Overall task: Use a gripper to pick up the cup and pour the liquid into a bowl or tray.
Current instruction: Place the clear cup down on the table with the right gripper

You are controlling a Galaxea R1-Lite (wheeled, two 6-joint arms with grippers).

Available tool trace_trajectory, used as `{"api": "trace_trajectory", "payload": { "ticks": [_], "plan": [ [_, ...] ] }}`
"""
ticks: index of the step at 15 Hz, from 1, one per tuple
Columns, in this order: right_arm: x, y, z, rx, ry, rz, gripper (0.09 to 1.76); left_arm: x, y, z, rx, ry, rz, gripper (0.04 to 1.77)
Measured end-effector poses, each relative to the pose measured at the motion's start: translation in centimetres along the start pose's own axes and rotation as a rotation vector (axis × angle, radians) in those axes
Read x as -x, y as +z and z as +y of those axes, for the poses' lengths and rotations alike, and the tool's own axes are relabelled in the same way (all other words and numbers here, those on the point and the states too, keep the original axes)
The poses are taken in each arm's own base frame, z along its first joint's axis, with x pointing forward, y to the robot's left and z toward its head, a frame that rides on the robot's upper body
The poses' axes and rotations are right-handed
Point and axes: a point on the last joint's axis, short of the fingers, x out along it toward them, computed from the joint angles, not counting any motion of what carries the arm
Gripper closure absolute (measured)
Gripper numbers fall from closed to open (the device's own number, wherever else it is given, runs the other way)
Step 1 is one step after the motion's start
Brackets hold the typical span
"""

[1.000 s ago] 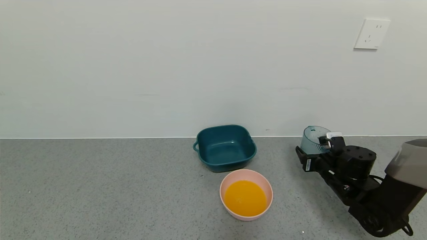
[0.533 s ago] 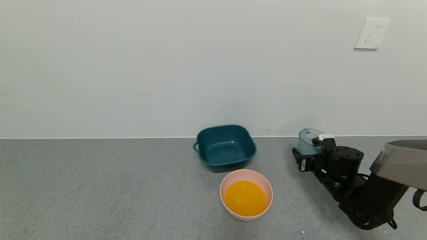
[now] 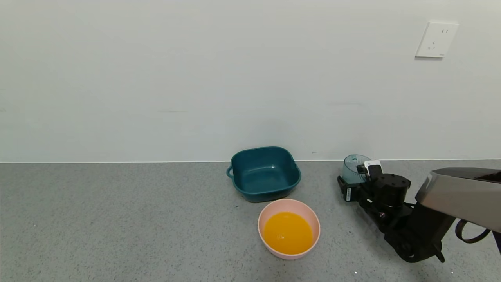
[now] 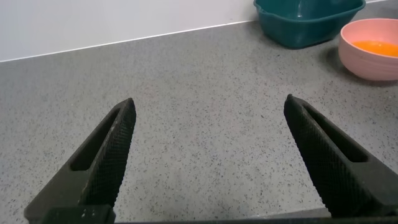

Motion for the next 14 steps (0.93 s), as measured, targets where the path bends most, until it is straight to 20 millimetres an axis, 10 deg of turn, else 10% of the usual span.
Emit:
{"api": "trace_trajectory", "payload": {
  "ticks": [14],
  "plan": [
    [-0.7, -1.5, 0.3, 0.001, 0.009, 0.025, 0.50, 0.0, 0.0, 0.0, 0.000, 0.000, 0.000, 0.09]
  ]
}}
